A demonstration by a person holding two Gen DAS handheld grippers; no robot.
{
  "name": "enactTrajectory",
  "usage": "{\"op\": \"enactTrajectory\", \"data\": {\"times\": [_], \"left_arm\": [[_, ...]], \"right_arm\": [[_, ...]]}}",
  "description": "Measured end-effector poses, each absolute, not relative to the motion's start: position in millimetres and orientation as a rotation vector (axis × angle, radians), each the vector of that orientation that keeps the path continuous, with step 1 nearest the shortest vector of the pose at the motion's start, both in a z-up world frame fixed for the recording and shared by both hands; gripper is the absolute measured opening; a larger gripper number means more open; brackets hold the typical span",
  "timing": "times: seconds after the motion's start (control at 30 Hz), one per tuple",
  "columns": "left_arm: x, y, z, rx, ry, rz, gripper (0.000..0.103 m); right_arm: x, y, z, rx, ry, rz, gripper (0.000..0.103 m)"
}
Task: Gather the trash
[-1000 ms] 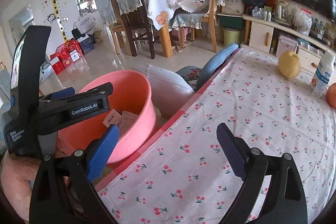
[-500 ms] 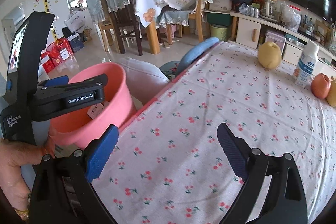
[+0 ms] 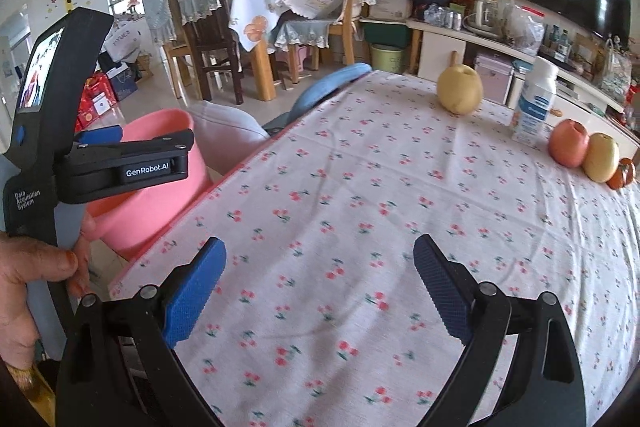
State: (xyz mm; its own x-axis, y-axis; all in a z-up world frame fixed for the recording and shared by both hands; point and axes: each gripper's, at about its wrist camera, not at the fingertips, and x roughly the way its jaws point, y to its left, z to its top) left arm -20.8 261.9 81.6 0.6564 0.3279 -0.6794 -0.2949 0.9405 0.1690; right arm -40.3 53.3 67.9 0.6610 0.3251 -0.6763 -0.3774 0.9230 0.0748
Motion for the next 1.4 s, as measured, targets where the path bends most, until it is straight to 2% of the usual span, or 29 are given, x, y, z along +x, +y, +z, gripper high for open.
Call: {"op": "enactTrajectory", "data": {"times": [1.4], "left_arm": [[-22, 65, 84, 0.213, 0.688, 0.054, 0.098]], "right_arm": [[-90, -129, 68, 0.068, 0.716, 0.102, 0.094]]}}
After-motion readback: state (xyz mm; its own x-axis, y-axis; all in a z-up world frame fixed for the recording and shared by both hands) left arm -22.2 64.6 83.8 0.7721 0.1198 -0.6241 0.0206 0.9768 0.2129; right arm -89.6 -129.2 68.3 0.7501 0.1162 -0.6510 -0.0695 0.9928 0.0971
